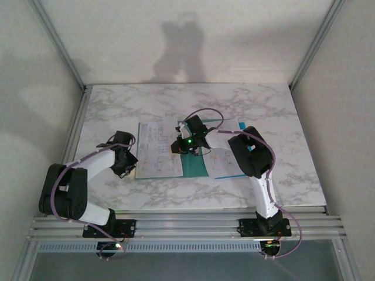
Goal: Put the files into the folder
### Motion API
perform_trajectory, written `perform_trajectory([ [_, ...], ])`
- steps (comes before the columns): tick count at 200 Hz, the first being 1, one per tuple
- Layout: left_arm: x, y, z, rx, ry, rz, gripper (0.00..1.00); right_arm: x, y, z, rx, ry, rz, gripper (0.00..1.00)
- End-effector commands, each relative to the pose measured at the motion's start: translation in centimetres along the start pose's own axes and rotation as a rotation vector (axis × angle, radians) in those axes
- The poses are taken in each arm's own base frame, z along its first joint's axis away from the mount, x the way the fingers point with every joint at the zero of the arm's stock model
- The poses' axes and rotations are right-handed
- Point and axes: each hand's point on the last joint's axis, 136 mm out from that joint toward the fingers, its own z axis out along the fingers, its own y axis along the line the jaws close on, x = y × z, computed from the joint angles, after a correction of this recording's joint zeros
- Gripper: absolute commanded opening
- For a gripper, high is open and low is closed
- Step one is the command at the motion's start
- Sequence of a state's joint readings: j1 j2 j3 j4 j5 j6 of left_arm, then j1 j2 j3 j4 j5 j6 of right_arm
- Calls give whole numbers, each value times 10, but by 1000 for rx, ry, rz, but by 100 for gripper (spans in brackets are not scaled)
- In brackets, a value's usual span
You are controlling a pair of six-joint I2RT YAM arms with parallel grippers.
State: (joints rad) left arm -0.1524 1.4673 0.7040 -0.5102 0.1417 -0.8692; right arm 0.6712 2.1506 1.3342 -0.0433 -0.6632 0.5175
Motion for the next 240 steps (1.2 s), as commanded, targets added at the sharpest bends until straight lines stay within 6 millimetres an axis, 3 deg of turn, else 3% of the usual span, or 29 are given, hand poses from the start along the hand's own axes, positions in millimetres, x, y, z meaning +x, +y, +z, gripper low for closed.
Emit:
perform_trajectory([
  [1,34,-50,11,195,149,47,0,9,1,6,10,37,21,0],
  [23,34,-52,7,202,143,46,0,9,-1,2,48,41,39,0],
  [29,34,-52,5,202,138,47,0,8,0,-1,59,37,43,9],
  [58,27,-56,-8,193,99,61,0,-2,9,-26,122,-25,59,70],
  [79,28,-59,-10,205,98,74,0,-10,6,-56,242,-97,101,81],
  [138,51,-65,1,229,135,96,0,-4,-1,-132,414,-248,241,83],
  [166,64,-66,2,239,153,108,0,0,-12,-158,415,-325,361,76],
  [199,80,-68,2,258,187,126,0,6,-19,-171,395,-380,466,68],
  [240,98,-68,13,247,237,157,0,8,-31,-172,412,-414,579,41],
])
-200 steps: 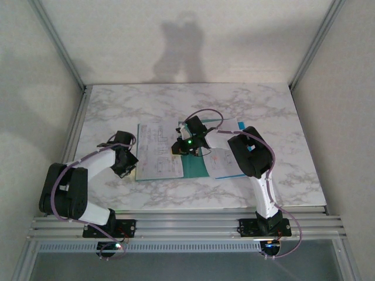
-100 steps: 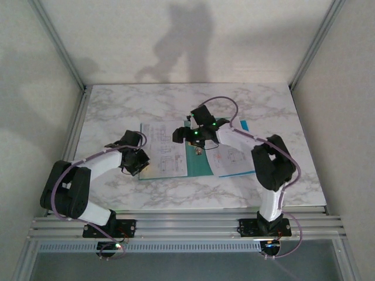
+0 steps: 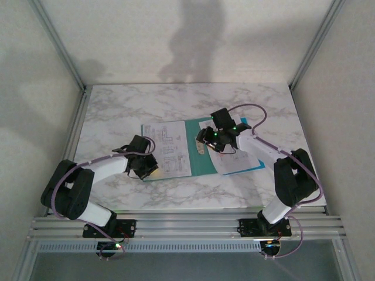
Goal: Put the files into the folder
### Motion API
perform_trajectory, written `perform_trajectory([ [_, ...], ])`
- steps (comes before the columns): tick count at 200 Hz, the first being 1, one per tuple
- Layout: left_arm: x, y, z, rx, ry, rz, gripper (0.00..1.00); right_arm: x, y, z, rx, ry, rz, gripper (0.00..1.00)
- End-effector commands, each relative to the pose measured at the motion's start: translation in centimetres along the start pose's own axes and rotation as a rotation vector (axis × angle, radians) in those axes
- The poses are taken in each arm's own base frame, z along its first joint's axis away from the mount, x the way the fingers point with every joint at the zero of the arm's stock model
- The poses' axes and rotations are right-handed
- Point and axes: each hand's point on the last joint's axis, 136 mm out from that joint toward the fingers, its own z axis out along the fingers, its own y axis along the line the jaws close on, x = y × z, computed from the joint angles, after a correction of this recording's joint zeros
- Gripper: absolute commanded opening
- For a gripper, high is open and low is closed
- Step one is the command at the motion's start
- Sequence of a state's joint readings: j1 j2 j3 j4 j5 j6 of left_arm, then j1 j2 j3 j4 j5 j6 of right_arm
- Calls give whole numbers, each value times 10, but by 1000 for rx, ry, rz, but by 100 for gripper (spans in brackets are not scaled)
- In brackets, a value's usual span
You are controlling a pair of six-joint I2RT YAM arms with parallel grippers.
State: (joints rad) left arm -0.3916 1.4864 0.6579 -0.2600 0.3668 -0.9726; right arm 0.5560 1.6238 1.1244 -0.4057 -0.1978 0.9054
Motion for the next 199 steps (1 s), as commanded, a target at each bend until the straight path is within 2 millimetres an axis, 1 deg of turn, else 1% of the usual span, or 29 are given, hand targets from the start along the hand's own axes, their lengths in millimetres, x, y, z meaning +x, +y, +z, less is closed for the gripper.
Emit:
perform_trajectory([
  [1,19,10,12,-30,66,-4,0,-6,-6,-4,24,-38,101,40],
  [2,19,10,12,-31,66,-3,0,-6,-6,-3,25,-36,106,38],
  [12,19,8,11,-29,60,2,0,-7,-8,1,38,-32,122,31],
  [32,20,8,9,-30,52,5,0,-9,-14,12,82,-23,150,15],
  [49,20,7,7,-25,46,6,0,-11,-18,21,110,-19,170,9],
  [73,15,-4,-4,-18,7,36,0,-11,-20,34,135,2,194,7],
  [97,9,-27,-21,8,-38,90,0,-6,-20,45,157,21,206,4],
  [114,10,-40,-25,34,-35,121,0,-1,-19,52,169,36,212,3],
  [131,17,-54,-22,62,-10,160,0,3,-19,57,180,48,215,2],
  [154,30,-64,-8,71,29,211,0,7,-21,61,203,58,220,2],
  [175,39,-63,7,48,59,235,0,12,-26,63,221,66,228,2],
  [199,41,-57,17,18,58,234,0,14,-29,66,224,73,234,2],
])
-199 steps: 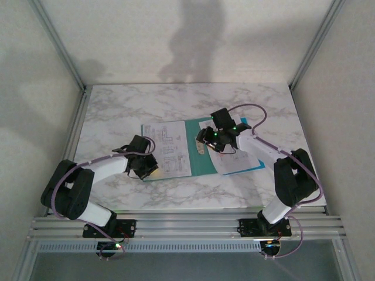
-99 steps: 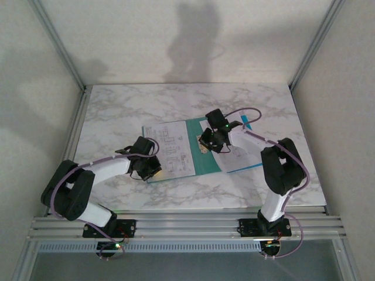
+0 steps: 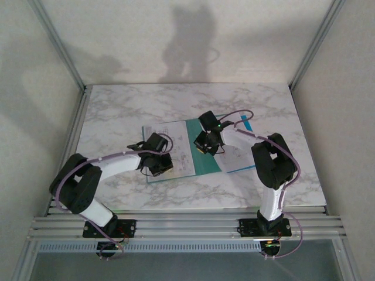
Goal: Put the files into the folder
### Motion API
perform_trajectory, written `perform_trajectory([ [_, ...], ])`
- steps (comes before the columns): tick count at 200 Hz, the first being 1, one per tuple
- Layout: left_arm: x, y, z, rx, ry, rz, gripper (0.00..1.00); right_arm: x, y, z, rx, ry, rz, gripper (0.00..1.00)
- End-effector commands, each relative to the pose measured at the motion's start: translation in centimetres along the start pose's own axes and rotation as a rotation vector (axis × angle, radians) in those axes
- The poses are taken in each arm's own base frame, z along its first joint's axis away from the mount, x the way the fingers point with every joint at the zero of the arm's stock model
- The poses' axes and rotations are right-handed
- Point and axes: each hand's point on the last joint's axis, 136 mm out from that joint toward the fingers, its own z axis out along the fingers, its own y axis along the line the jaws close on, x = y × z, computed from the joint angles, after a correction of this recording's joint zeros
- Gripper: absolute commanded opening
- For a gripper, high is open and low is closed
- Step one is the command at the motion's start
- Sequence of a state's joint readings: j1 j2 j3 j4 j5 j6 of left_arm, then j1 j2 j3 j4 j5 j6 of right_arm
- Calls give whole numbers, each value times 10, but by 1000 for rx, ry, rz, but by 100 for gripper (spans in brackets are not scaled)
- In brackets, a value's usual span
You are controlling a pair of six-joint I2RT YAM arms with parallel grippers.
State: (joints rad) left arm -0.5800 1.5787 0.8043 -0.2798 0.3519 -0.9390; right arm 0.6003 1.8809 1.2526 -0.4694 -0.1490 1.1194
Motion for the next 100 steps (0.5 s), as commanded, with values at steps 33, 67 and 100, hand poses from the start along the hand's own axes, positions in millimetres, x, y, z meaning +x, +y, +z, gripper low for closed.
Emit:
perform_trajectory([
  [33,6,14,11,-48,1,4,0,-1,-10,8,66,-7,18,2],
  [67,9,23,13,-72,2,-5,0,-2,-20,12,110,-11,19,2],
  [100,10,30,14,-89,0,-29,0,-5,-27,15,154,-20,10,2],
])
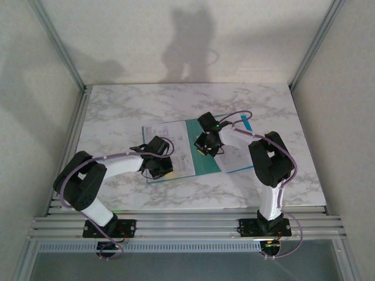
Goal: Put the files into the folder
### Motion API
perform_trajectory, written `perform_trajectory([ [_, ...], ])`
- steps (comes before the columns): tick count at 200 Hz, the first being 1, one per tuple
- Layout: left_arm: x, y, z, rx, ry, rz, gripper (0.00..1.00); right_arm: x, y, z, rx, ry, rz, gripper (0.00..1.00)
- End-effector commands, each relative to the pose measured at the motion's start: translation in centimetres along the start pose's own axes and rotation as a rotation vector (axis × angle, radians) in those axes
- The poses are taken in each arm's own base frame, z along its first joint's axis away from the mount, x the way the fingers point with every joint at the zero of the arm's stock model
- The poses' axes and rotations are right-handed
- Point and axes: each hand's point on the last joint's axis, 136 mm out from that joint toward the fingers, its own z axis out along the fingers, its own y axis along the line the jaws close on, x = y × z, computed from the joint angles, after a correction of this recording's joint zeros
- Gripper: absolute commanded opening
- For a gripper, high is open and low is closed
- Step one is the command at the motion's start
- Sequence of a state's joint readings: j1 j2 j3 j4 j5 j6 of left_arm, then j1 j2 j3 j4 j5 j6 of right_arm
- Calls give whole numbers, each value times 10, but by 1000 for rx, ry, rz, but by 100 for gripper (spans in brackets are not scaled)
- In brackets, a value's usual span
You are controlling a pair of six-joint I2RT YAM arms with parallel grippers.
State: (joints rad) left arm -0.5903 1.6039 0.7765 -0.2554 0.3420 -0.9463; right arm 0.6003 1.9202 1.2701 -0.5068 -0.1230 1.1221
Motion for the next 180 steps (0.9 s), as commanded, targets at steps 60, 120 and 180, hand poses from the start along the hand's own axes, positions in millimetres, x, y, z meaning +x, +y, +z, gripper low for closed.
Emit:
perform_trajectory([
  [60,8,30,5,-78,0,-71,0,-5,-35,15,208,-21,-24,2],
  [120,9,37,6,-82,0,-104,0,-2,-56,23,309,-10,-49,1],
  [180,9,43,7,-93,-1,-128,0,-3,-77,26,441,-27,-102,2],
])
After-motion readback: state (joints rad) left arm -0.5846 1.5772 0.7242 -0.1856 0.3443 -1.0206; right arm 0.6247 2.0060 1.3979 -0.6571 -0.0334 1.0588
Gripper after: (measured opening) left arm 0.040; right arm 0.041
